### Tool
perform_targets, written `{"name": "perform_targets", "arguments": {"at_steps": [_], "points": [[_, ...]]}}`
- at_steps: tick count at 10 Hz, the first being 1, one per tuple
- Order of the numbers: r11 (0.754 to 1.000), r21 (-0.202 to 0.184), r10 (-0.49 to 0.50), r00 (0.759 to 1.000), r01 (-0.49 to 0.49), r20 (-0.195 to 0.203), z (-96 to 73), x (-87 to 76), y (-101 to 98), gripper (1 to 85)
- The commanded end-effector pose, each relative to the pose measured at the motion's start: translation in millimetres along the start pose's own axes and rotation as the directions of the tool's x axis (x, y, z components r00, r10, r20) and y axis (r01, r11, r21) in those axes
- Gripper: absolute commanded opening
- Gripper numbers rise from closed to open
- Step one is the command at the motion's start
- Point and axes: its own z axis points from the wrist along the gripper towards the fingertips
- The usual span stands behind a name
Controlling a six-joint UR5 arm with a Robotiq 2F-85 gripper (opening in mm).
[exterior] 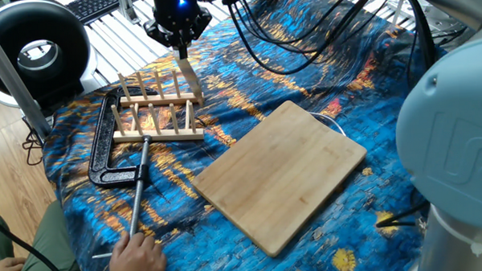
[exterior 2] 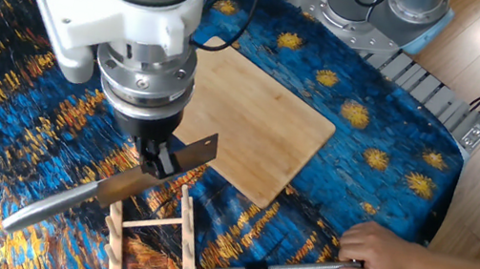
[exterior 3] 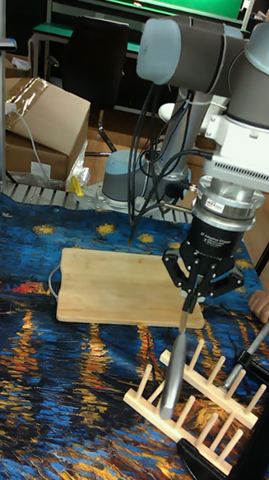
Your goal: Put the knife on the cutting board
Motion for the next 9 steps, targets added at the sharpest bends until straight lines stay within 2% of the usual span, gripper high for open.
{"name": "perform_targets", "arguments": {"at_steps": [1,3,5,7,8,9], "points": [[0.998,-0.021,-0.054,0.999,0.054,-0.001,-4.5,2.6,5.4,1.0],[0.994,-0.070,-0.078,0.997,0.079,0.018,-5.2,-1.4,18.6,1.0],[0.990,-0.073,-0.115,0.993,0.117,0.030,-5.3,-3.5,19.6,1.0],[0.991,-0.073,-0.113,0.993,0.111,-0.031,-5.3,12.2,17.9,1.0],[0.990,-0.080,-0.118,0.992,0.114,-0.040,-9.8,20.3,15.0,1.0],[0.989,-0.089,-0.125,0.991,0.121,-0.041,-17.1,37.0,2.6,1.0]]}}
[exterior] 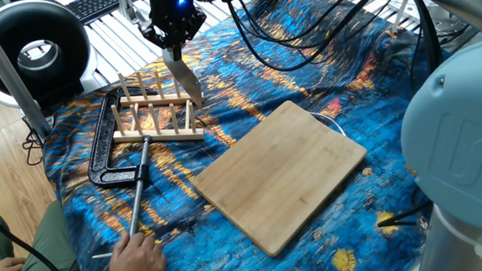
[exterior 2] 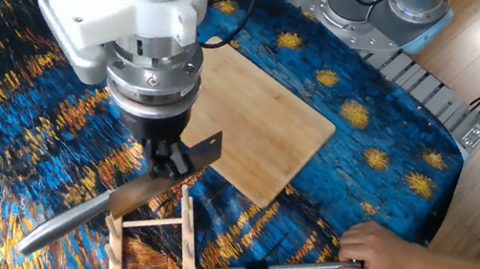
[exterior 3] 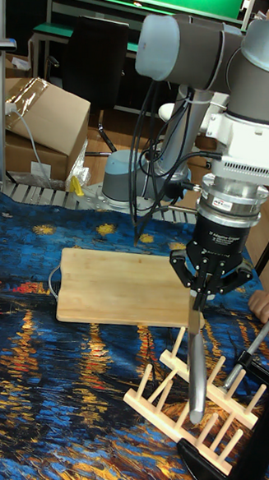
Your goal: Put the knife on the cutting board
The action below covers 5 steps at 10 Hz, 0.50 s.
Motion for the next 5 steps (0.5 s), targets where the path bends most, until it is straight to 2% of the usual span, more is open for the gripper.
{"name": "perform_targets", "arguments": {"at_steps": [1,3,4,5], "points": [[0.999,-0.029,-0.024,1.000,0.023,-0.019,-10.1,31.4,-15.1,1.0],[0.999,-0.010,-0.030,0.999,0.030,0.020,-7.1,42.3,-42.9,1.0],[0.999,-0.015,-0.028,0.999,0.029,0.041,-5.9,47.9,-51.2,1.0],[0.999,-0.012,-0.030,0.999,0.031,0.044,-8.1,52.1,-56.2,1.0]]}}
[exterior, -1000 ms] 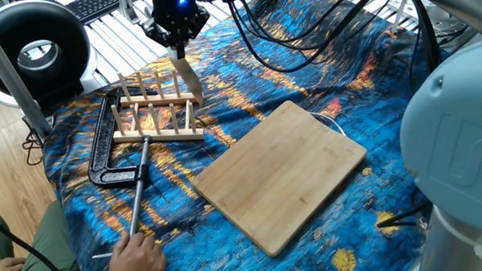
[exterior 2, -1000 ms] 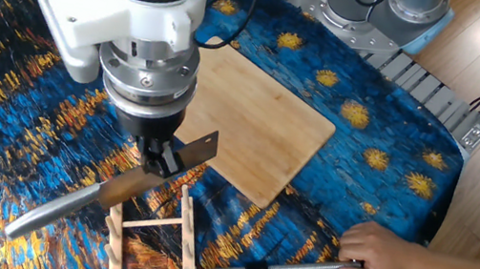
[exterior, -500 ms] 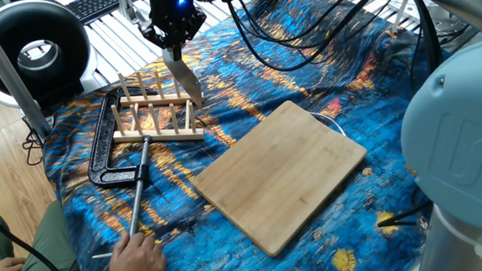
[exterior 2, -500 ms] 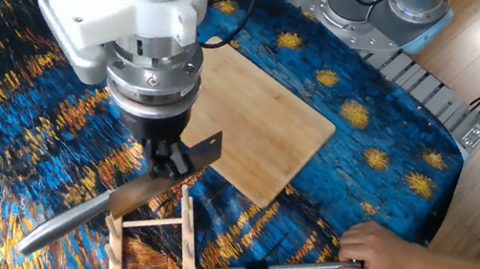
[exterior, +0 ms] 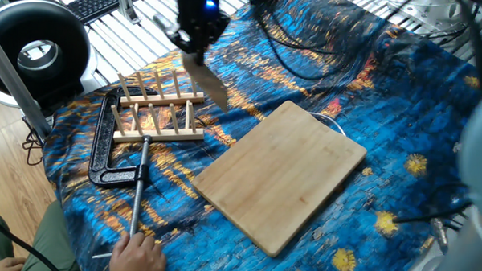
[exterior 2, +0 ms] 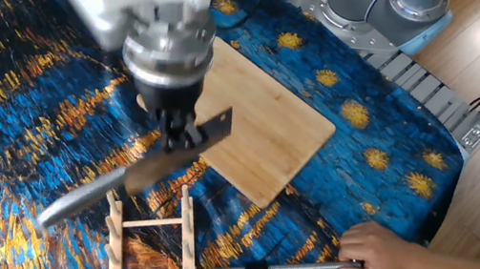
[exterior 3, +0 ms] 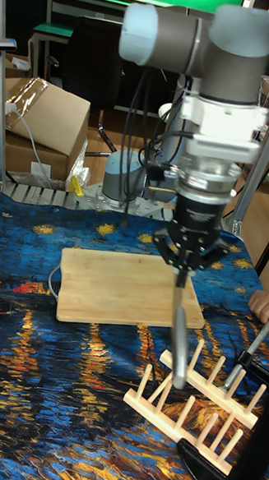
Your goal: Put the knife on the cutting board
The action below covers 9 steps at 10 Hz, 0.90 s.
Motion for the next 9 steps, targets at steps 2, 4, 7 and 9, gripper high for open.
{"name": "perform_targets", "arguments": {"at_steps": [2,4,7,9], "points": [[1.000,-0.011,-0.015,1.000,0.015,0.007,-5.3,21.5,-19.9,1.0],[1.000,-0.018,0.000,1.000,0.001,0.019,1.1,-5.6,0.3,1.0],[0.998,-0.041,0.041,0.999,-0.041,0.005,1.8,-6.8,8.8,1.0],[0.998,-0.046,0.036,0.999,-0.035,0.029,1.7,-13.1,9.7,1.0]]}}
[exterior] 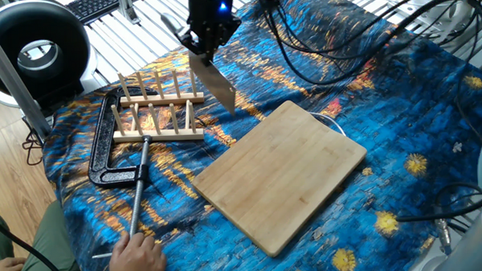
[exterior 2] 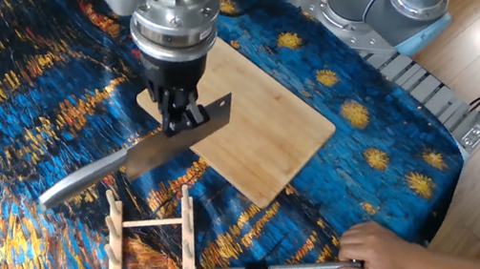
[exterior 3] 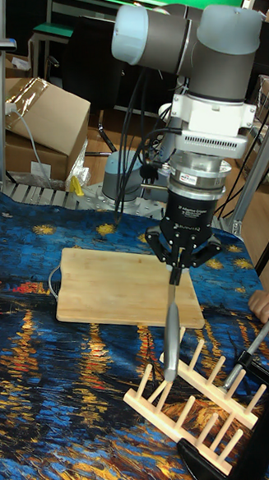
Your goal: Put the knife on the cutting board
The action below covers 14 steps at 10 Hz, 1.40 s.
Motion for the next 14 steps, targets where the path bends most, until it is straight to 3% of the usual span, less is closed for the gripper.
{"name": "perform_targets", "arguments": {"at_steps": [1,2,4,5,7,11,13,14], "points": [[1.000,-0.021,0.009,1.000,-0.009,0.016,-0.4,-7.1,6.6,1.0],[1.000,0.005,0.006,1.000,-0.006,-0.009,-0.4,-0.6,-0.1,1.0],[1.000,0.003,0.017,0.998,-0.017,-0.053,-24.1,27.0,-15.2,1.0],[1.000,-0.008,0.012,0.998,-0.012,-0.057,-36.1,43.3,-25.1,1.0],[0.999,-0.042,0.004,1.000,-0.005,-0.022,-45.5,68.2,-39.8,1.0],[0.993,-0.120,-0.008,0.999,0.012,0.032,-41.2,89.8,-53.0,1.0],[0.994,-0.108,-0.016,0.999,0.021,0.042,-34.4,92.4,-58.6,1.0],[0.996,-0.082,-0.021,0.999,0.025,0.046,-29.9,90.2,-62.3,1.0]]}}
